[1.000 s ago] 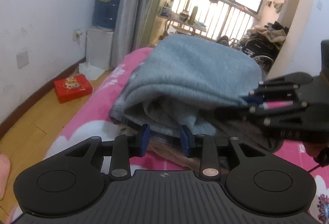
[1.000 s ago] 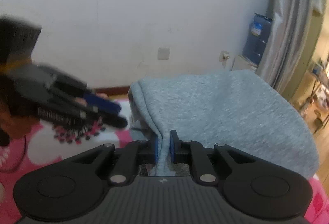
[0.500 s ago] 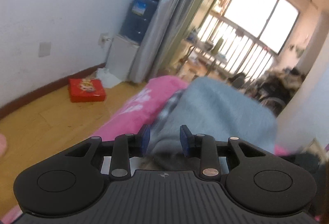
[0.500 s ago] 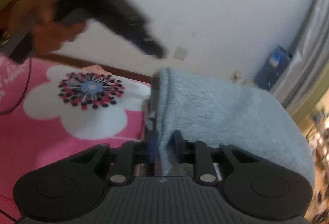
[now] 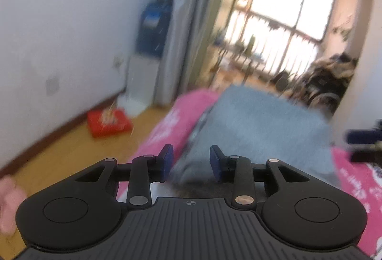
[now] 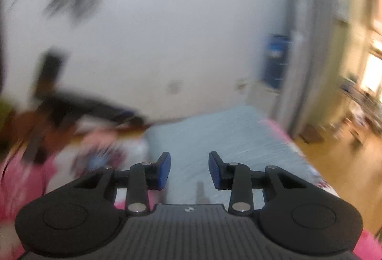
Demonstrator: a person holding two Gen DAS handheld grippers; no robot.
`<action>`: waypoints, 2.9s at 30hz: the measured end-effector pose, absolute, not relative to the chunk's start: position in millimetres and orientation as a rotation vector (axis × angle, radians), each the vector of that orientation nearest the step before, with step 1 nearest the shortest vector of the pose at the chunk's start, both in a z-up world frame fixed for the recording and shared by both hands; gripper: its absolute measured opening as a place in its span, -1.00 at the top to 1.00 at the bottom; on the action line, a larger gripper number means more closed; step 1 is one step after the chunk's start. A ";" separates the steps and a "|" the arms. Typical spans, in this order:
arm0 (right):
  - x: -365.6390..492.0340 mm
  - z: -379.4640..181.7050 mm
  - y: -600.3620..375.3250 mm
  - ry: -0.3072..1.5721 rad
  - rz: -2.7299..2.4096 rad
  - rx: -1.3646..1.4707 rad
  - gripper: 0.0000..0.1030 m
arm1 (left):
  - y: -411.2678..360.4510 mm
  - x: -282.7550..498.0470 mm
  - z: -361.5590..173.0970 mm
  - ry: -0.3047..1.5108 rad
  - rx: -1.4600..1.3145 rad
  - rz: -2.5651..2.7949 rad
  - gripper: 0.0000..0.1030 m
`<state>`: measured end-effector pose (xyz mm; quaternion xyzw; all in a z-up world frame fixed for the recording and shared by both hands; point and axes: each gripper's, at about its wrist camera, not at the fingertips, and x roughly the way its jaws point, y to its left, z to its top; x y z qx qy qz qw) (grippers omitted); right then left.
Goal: Fold clothes
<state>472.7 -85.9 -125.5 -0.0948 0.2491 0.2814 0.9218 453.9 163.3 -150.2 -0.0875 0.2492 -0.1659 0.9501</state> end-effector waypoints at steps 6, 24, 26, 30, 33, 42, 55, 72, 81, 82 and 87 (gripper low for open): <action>518.7 -185.7 -133.6 0.717 0.265 -0.183 0.46 | 107.4 458.3 -176.4 0.570 -0.088 -0.460 0.33; 554.2 -145.7 -177.5 0.574 0.170 -0.015 0.66 | 108.2 452.0 -176.8 0.561 -0.074 -0.425 0.16; 540.2 -142.8 -192.4 0.652 0.199 0.141 0.52 | 108.4 453.7 -176.3 0.565 -0.079 -0.419 0.16; 552.3 -170.1 -239.8 0.798 0.183 0.549 -0.11 | 106.6 453.5 -176.4 0.567 -0.070 -0.407 0.16; 567.0 -190.5 -247.2 0.850 0.221 0.707 0.38 | 103.8 451.6 -176.9 0.562 -0.059 -0.395 0.16; 560.3 -197.9 -221.3 0.722 0.261 0.416 0.78 | 103.2 449.7 -177.6 0.558 -0.053 -0.394 0.16; 464.9 -154.3 -169.7 0.651 0.673 0.180 0.53 | 101.0 450.3 -176.6 0.569 -0.053 -0.365 0.15; 309.7 -191.5 -220.3 0.813 0.356 0.062 0.29 | 53.1 372.1 -126.5 0.544 -0.065 -0.178 -0.06; 197.7 -115.3 -299.0 0.655 0.271 0.232 0.25 | 4.1 271.3 -33.1 0.495 -0.085 -0.108 -0.07; 190.8 -104.3 -305.3 0.633 0.272 0.238 0.25 | 0.0 260.8 -8.1 0.472 -0.059 -0.097 -0.07; 168.8 -56.0 -321.2 0.542 0.289 0.320 0.21 | -17.6 207.7 119.2 0.339 0.061 -0.091 -0.22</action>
